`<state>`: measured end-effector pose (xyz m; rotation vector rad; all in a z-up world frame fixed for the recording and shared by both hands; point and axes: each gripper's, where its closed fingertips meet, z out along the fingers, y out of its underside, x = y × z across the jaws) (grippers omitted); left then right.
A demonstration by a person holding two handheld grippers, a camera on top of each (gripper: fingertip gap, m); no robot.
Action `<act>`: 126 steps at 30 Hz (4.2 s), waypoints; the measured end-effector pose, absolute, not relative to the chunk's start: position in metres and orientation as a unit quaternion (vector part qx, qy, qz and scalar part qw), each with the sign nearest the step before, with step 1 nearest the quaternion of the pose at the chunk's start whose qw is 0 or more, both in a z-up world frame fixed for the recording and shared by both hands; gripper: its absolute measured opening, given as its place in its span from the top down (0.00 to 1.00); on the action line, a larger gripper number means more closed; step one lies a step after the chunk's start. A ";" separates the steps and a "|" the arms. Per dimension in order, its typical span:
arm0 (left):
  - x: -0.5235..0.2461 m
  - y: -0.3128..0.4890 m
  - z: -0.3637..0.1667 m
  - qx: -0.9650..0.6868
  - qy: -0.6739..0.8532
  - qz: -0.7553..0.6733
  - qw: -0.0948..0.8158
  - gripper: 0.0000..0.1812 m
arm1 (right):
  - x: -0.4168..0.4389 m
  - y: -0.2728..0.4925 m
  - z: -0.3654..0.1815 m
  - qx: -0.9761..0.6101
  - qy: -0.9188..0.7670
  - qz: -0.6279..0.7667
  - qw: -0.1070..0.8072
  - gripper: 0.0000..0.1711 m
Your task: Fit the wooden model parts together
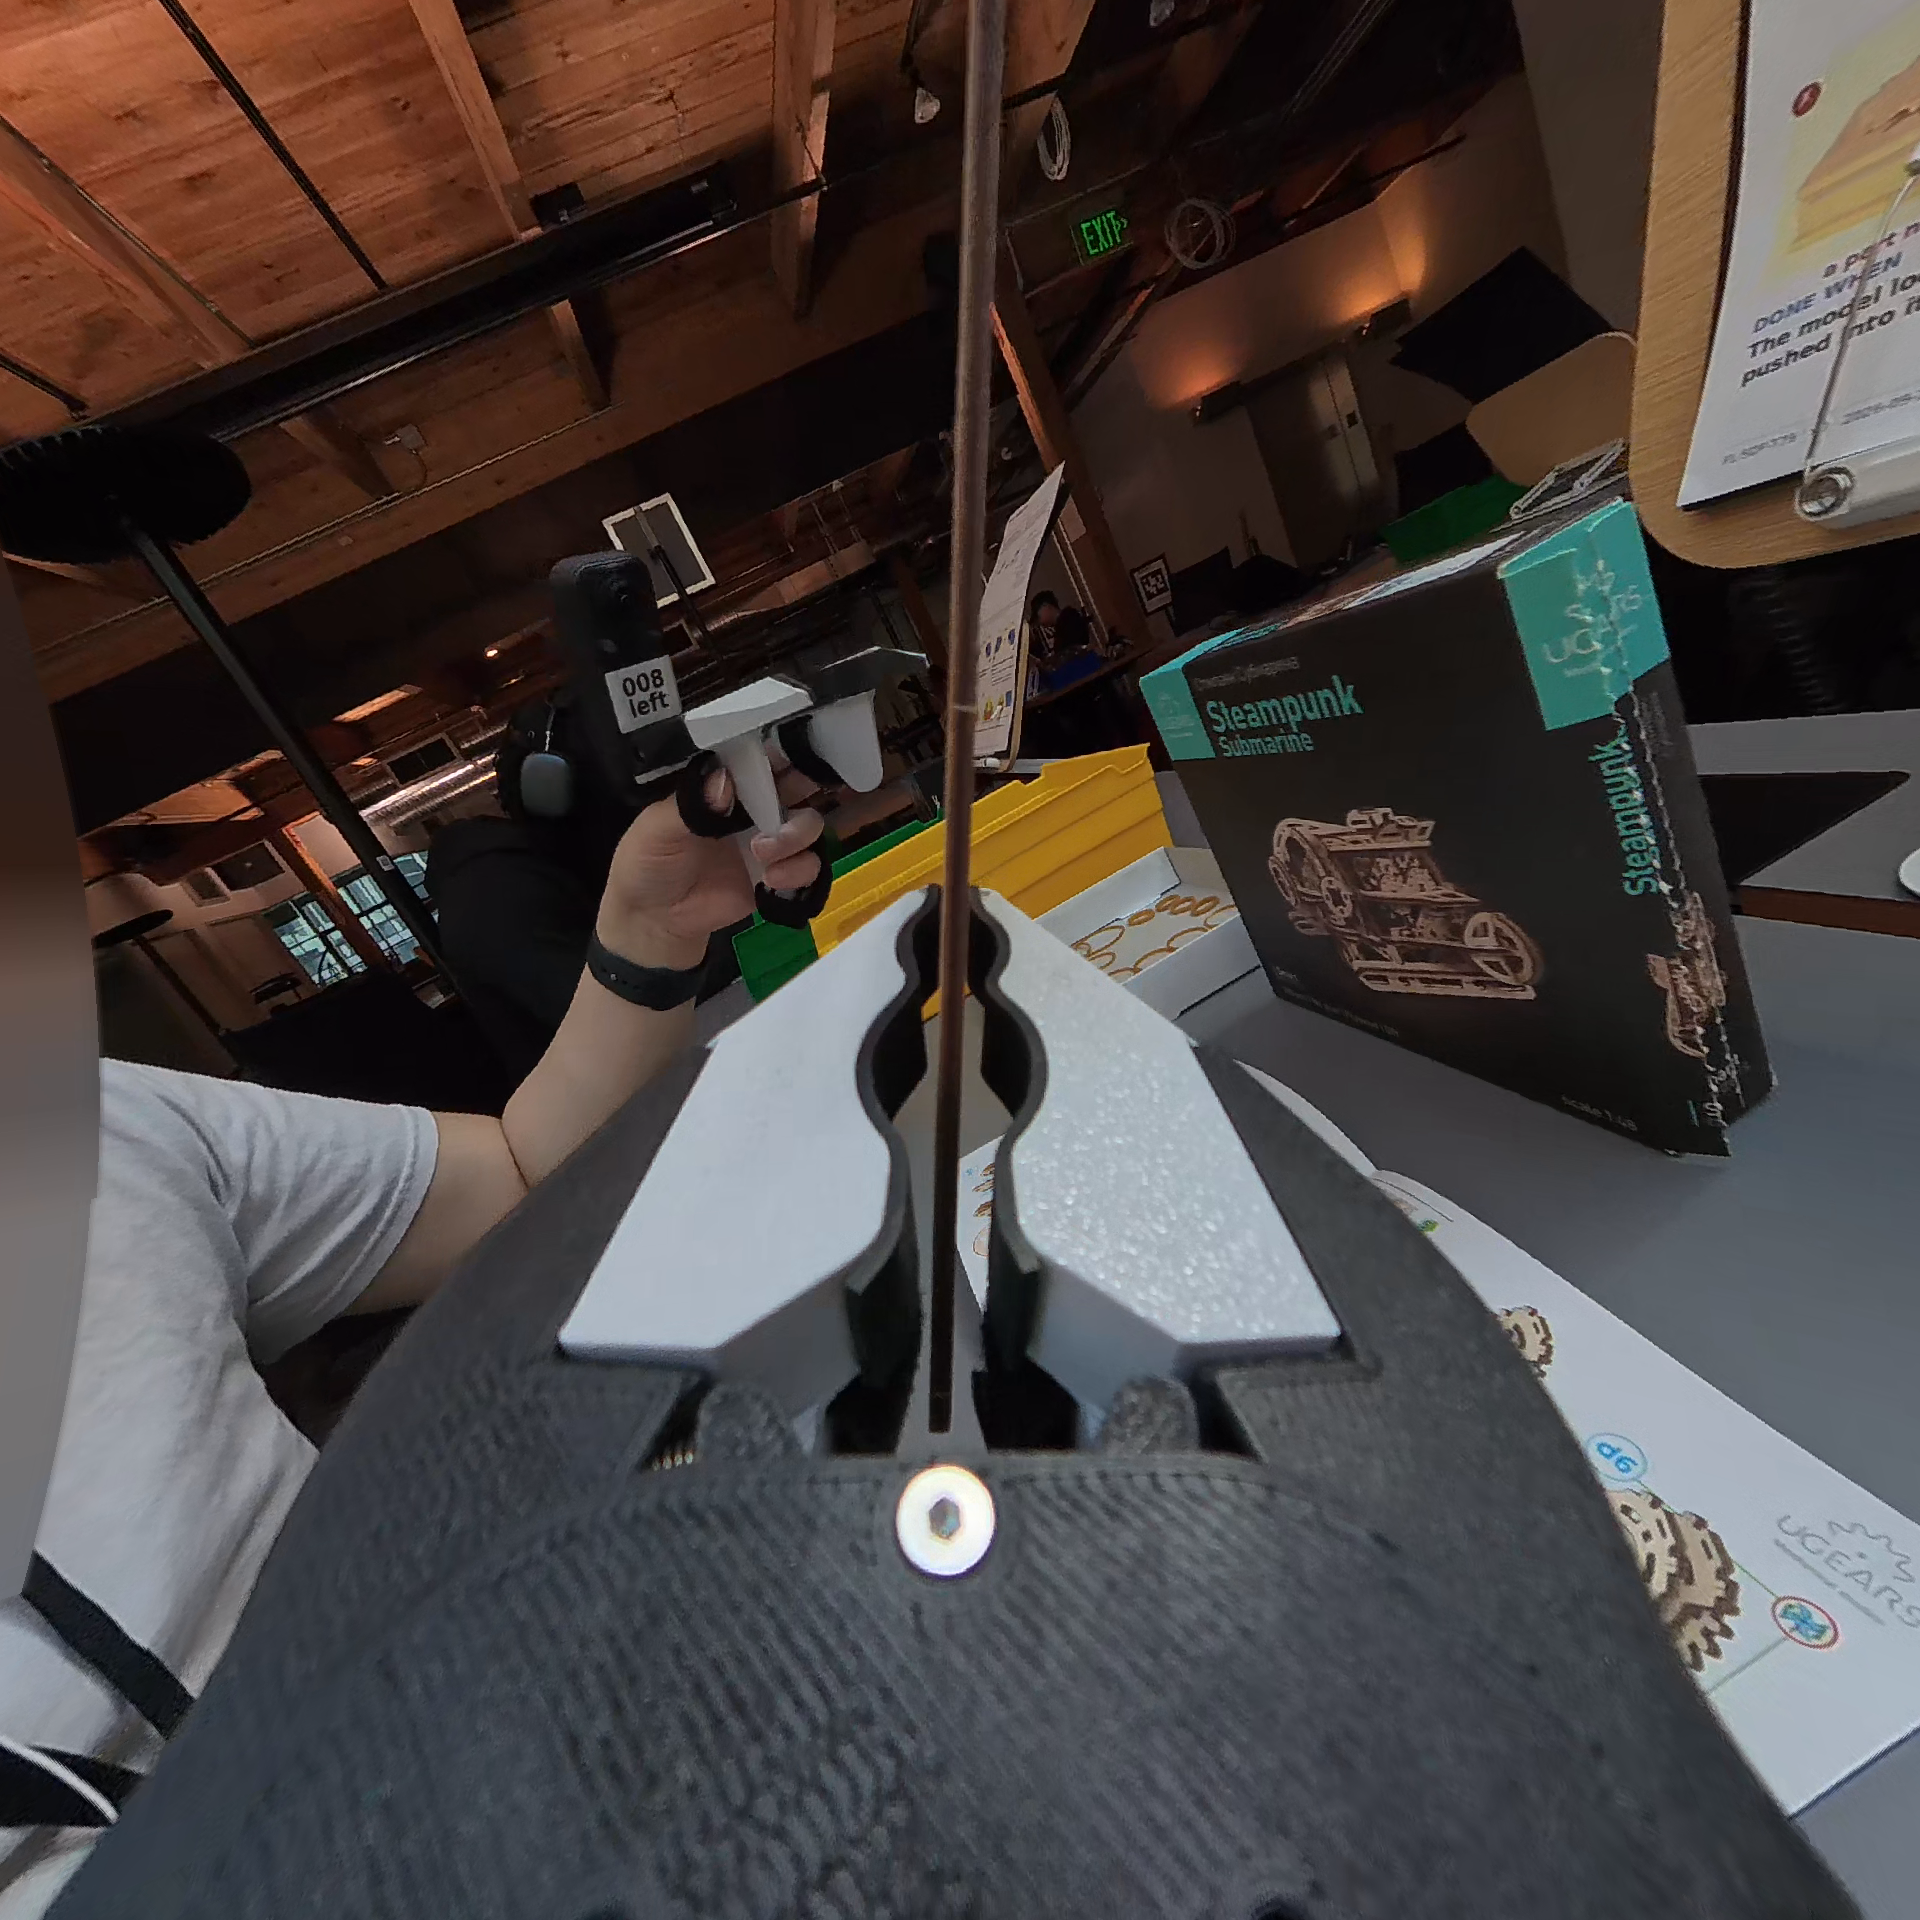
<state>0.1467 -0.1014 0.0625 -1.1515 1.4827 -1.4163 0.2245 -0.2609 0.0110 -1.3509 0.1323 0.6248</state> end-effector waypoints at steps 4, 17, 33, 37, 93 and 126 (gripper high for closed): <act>0.146 -0.122 0.058 -0.435 0.596 -0.593 0.324 0.63 | 0.220 -0.258 0.007 -0.628 0.049 0.283 0.723 0.99; 0.162 -0.154 0.007 -0.450 0.618 -0.615 0.193 0.59 | 0.218 -0.259 0.010 -0.610 0.074 0.333 0.715 0.99; 0.158 -0.213 -0.013 -0.397 0.566 -0.723 -0.011 0.99 | 0.211 -0.264 0.026 -0.563 0.077 0.368 0.736 0.99; 0.151 -0.184 0.027 -0.380 0.531 -0.757 0.034 1.00 | 0.190 -0.256 0.016 -0.614 0.024 0.342 0.711 0.98; 0.150 -0.152 0.038 -0.404 0.602 -0.654 0.217 0.69 | 0.200 -0.260 0.006 -0.652 0.049 0.357 0.667 0.99; 0.057 -0.206 -0.077 -0.400 0.647 -0.648 -0.031 0.99 | 0.095 -0.233 -0.061 -0.738 0.028 0.428 0.520 0.90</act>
